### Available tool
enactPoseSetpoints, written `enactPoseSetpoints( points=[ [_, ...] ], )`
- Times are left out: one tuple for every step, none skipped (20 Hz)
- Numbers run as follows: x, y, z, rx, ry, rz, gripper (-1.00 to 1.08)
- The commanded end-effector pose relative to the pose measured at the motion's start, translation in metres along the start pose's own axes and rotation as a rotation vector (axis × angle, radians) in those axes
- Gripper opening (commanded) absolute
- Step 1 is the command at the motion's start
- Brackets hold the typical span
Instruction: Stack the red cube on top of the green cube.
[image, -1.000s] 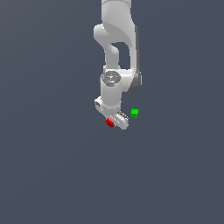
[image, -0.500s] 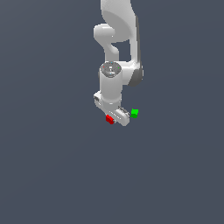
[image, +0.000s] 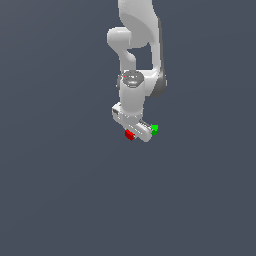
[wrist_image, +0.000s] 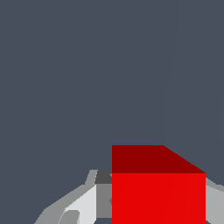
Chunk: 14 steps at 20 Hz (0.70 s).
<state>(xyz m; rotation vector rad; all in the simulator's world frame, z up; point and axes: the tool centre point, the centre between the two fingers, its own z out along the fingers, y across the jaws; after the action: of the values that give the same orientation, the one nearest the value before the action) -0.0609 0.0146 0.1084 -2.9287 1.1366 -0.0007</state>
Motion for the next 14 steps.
enactPoseSetpoints(
  points=[
    [-0.015,-0.003,0.004,0.0,0.0,-0.002,-1.0],
    [-0.022,-0.005,0.006,0.0,0.0,-0.002,-1.0],
    [-0.031,-0.006,0.008,0.0,0.0,-0.002,-1.0],
    [-0.039,-0.008,0.01,0.0,0.0,-0.002,-1.0],
    [-0.049,-0.01,0.013,0.0,0.0,-0.002,-1.0],
    [-0.059,-0.012,0.015,0.0,0.0,-0.002,-1.0],
    [-0.069,-0.014,0.018,0.0,0.0,-0.002,-1.0],
    [-0.078,-0.016,0.021,0.0,0.0,-0.002,-1.0],
    [-0.087,-0.019,0.023,0.0,0.0,-0.002,-1.0],
    [-0.096,-0.021,0.026,0.0,0.0,-0.002,-1.0],
    [-0.105,-0.023,0.028,0.0,0.0,-0.002,-1.0],
    [-0.113,-0.024,0.03,0.0,0.0,-0.002,-1.0],
    [-0.12,-0.026,0.032,0.0,0.0,-0.002,-1.0],
    [-0.127,-0.028,0.034,0.0,0.0,-0.002,-1.0]
  ],
)
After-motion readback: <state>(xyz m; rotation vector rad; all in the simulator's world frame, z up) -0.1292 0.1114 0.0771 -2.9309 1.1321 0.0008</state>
